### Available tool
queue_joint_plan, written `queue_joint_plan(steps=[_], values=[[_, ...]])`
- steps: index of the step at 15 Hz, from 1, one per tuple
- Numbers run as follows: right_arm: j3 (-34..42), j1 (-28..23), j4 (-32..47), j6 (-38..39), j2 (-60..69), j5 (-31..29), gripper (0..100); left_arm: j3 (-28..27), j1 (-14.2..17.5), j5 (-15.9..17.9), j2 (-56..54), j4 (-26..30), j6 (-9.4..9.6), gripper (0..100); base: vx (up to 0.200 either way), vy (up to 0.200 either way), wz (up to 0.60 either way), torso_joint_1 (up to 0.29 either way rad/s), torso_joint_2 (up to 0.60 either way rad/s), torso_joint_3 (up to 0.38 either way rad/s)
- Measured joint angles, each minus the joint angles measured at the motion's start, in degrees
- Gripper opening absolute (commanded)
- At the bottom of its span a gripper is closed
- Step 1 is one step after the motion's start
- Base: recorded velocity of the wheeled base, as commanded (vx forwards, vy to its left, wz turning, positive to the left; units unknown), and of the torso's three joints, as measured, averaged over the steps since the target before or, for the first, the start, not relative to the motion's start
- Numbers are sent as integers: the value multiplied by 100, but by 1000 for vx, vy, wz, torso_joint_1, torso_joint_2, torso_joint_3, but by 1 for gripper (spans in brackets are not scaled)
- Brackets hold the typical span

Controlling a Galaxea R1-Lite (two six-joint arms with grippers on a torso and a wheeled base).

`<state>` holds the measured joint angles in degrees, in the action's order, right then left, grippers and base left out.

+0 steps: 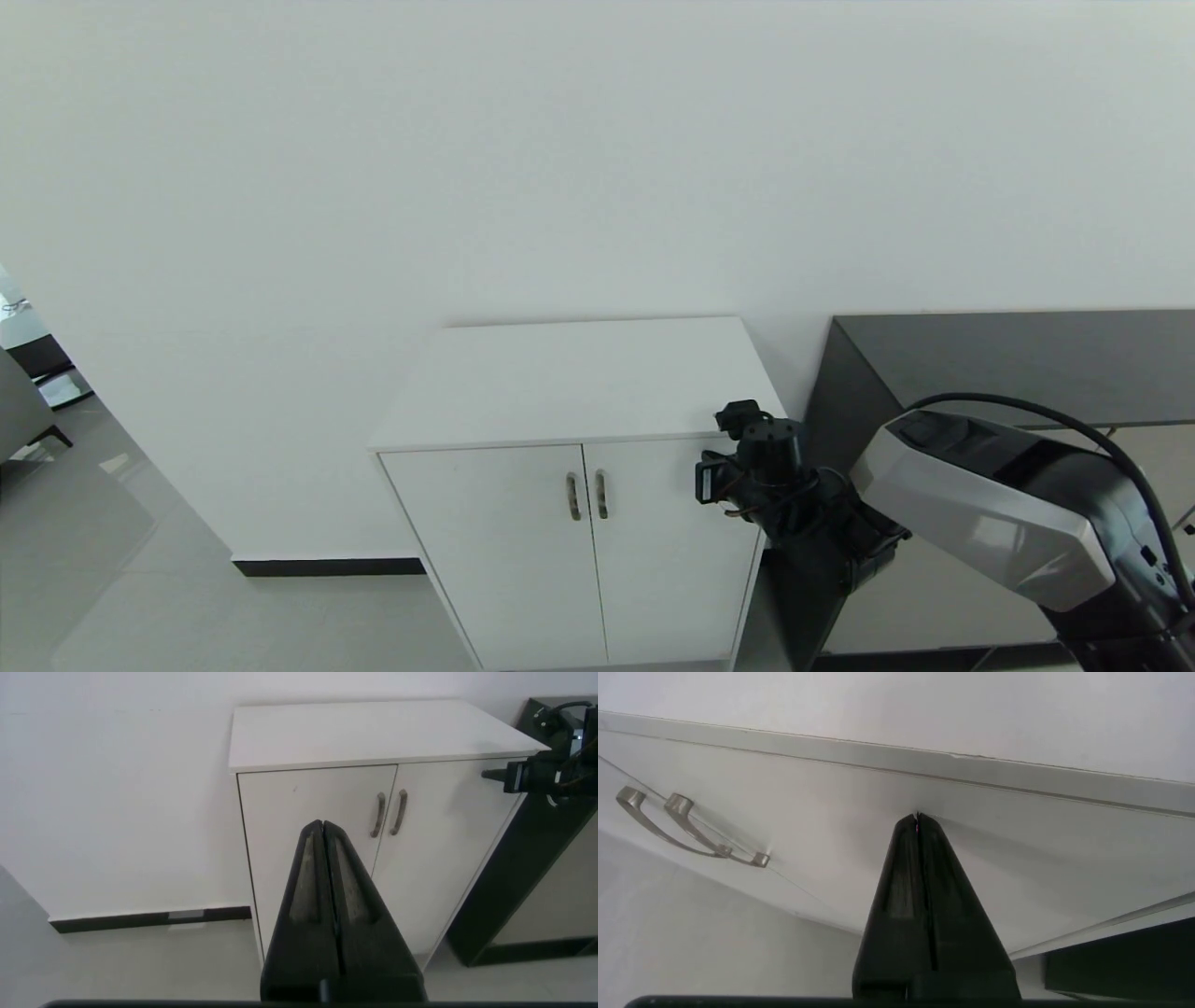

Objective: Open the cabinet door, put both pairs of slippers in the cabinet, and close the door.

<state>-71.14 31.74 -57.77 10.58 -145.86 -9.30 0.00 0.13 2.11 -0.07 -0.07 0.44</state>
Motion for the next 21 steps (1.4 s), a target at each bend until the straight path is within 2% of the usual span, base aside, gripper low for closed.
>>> queue_joint_plan(steps=[5, 9, 12, 15, 21], values=[[-5, -9, -6, -55, -28, -2, 0, 0, 2, 0, 0, 0, 0, 0, 0, 0, 0, 0, 0, 0], [411, 0, -22, -57, 179, 0, 0, 0, 2, 0, 0, 0, 0, 0, 0, 0, 0, 0, 0, 0], [1269, 4, -266, -54, 674, -2, 0, 0, 2, 0, 0, 0, -1, 0, 0, 0, 0, 0, 0, 0], [2437, -127, -597, -166, 1364, -9, 0, 0, 2, 0, 0, 0, -11, 0, 0, 0, 0, 0, 0, 0], [4579, -1001, -789, -947, 3209, -33, 0, 0, 0, -22, 0, 0, -33, 0, 0, 0, 0, 0, 0, 0]])
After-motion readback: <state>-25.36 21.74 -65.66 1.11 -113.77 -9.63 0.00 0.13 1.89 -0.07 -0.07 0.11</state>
